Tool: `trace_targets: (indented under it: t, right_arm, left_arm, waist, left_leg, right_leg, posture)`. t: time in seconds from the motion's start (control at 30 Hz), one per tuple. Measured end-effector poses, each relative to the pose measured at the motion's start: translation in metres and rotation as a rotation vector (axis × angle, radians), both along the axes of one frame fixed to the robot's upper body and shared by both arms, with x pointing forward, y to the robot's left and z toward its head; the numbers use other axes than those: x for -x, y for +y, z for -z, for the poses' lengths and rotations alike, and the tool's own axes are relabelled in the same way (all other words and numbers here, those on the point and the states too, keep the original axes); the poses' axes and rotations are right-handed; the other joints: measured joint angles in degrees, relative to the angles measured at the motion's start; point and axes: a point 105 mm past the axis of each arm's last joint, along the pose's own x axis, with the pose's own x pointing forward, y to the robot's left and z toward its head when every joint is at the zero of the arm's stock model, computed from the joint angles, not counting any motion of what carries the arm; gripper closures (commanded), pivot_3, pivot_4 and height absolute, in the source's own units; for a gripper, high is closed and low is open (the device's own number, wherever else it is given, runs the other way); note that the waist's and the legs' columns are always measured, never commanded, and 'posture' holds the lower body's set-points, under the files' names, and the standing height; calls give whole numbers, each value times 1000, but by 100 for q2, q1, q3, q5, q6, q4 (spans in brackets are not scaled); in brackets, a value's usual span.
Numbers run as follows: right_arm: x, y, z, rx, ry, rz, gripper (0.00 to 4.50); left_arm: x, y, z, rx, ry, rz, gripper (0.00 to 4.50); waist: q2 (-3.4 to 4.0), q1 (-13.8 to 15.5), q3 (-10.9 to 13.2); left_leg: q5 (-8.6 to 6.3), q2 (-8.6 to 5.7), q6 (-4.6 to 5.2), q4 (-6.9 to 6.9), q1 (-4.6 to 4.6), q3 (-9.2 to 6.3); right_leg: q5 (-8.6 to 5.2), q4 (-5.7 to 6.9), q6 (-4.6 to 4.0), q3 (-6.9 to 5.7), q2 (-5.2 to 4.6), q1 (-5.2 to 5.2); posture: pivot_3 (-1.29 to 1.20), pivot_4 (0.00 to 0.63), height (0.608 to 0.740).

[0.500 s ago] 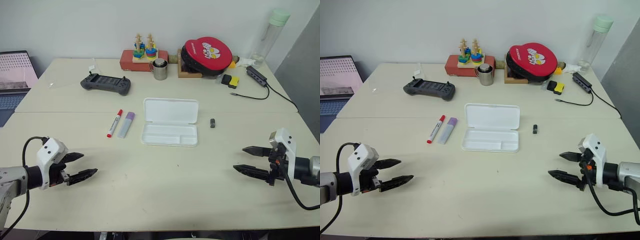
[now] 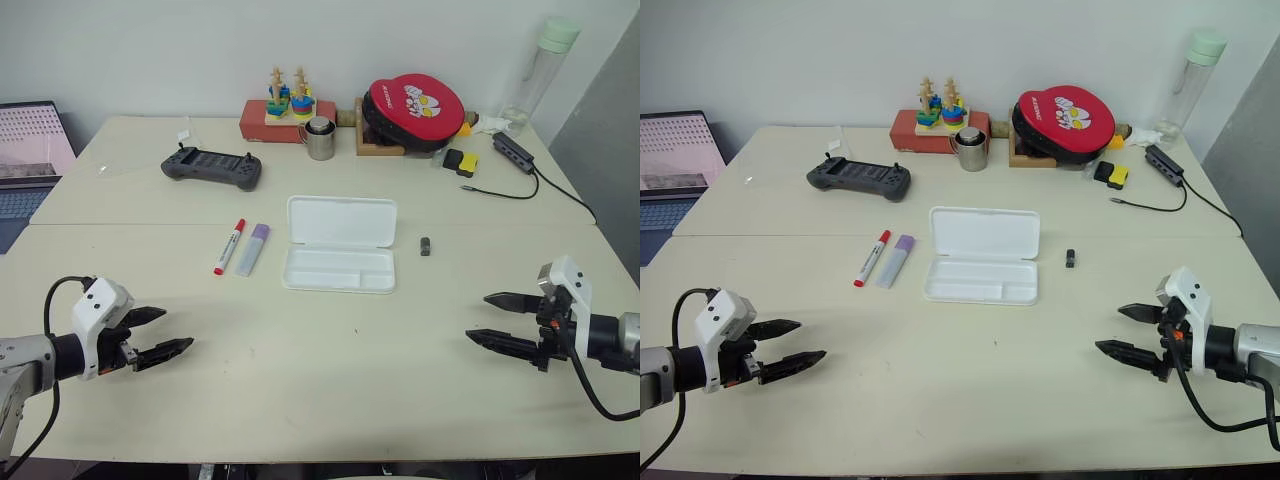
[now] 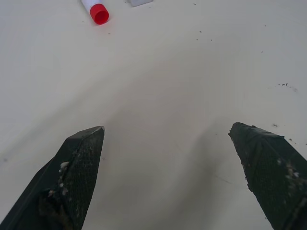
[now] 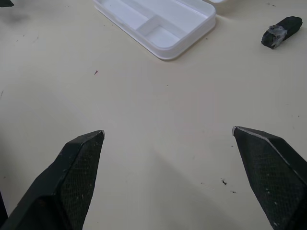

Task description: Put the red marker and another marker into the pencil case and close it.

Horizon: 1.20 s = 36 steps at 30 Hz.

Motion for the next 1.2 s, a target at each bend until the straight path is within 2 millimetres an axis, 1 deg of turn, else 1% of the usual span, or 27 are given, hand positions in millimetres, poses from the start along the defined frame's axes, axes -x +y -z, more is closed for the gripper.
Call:
trace_targets:
  t: [0.5,0.57,0.63,0.7,0.77,0.83,0.9,0.93,1.1,1.2]
  right_arm:
    - [0,1,-1,-7,-3,-13,0]
    - [-5,3,-5,-13,-16,-24,0]
    - [-16,7,-17,-13,-52,-57,0]
    - [-30,15,-32,-12,-101,-105,0]
    - [-48,31,-46,5,-154,-173,0]
    - [-58,46,-50,10,-175,-235,0]
    - [-70,60,-46,26,-172,-296,0]
    - [-73,65,-43,33,-165,-321,0]
    - [-96,83,-19,144,-141,-412,0]
    - [-97,93,-14,188,-147,-471,0]
  left_arm:
    - [-7,-1,-1,9,-4,8,37]
    - [-9,-3,-2,12,-7,20,37]
    - [-18,-10,-9,20,-35,50,37]
    - [-31,-25,-22,54,-93,97,37]
    - [-46,-53,-38,101,-171,178,37]
    - [-54,-78,-49,146,-220,252,37]
    - [-60,-103,-56,204,-246,311,37]
    - [-60,-111,-57,216,-247,335,37]
    - [-58,-145,-56,282,-238,420,37]
    - [-51,-158,-59,305,-245,467,37]
  waist:
    - [0,0,0]
    - [-1,-2,0]
    - [-1,-7,0]
    - [0,-14,0]
    - [-1,-19,0]
    - [-3,-23,-1]
    - [-4,-34,-2]
    - [-5,-39,-2]
    - [-5,-49,-1]
    - [-5,-42,-1]
  left_leg:
    - [0,-1,0,1,0,0]
    - [0,-1,0,3,0,2]
    - [0,-2,0,5,4,4]
    - [2,-2,0,7,5,5]
    - [2,-2,-2,8,4,5]
    - [3,-1,-3,8,-2,2]
    - [2,-5,-2,7,-15,6]
    - [2,-6,-2,6,-17,6]
    - [2,-14,-2,7,-21,10]
    - [3,-12,-3,8,-21,1]
  right_leg:
    - [0,1,0,-1,0,0]
    - [0,2,0,0,0,0]
    - [0,8,0,0,1,0]
    - [1,12,0,0,2,1]
    - [1,13,1,-2,3,-1]
    - [1,13,0,-3,3,-7]
    - [1,16,0,-1,0,-24]
    - [1,17,0,-2,-3,-27]
    - [2,14,1,-5,-19,-35]
    - [2,16,1,-8,-19,-34]
  posture:
    - [0,150,740]
    - [0,150,740]
    - [0,150,740]
    - [0,150,740]
    - [0,150,740]
    - [0,150,740]
    - [0,150,740]
    - [0,150,740]
    - [0,150,740]
    - [0,150,740]
